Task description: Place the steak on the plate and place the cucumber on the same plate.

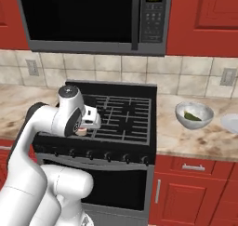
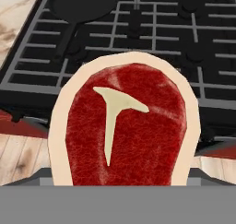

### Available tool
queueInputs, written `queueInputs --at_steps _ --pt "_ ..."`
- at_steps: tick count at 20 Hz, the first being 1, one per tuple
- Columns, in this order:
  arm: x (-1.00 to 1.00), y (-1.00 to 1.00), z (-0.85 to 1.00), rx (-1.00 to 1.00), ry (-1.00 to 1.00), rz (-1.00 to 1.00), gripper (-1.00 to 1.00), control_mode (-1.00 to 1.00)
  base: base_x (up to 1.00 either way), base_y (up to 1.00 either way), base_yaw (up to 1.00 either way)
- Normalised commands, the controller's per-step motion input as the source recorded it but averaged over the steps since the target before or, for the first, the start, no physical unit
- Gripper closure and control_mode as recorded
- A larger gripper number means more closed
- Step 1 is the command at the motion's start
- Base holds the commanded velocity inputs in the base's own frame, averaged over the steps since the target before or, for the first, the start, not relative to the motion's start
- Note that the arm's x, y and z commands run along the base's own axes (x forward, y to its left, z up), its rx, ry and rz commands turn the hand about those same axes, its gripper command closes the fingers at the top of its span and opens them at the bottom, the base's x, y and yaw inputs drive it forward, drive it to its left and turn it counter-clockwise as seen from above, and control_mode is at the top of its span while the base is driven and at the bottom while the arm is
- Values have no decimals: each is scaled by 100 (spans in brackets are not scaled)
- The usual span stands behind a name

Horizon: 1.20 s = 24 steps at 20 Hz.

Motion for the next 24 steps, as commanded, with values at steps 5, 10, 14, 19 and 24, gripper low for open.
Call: queueInputs --at_steps 5,10,14,19,24 --pt "0 0 0 0 0 0 100 100 7 -49 -31" --pt "0 0 0 0 0 0 100 100 1 -67 -14" --pt "0 0 0 0 0 0 100 100 2 -73 -3" --pt "0 0 0 0 0 0 100 100 12 -77 0" --pt "0 0 0 0 0 0 100 100 21 -73 0"
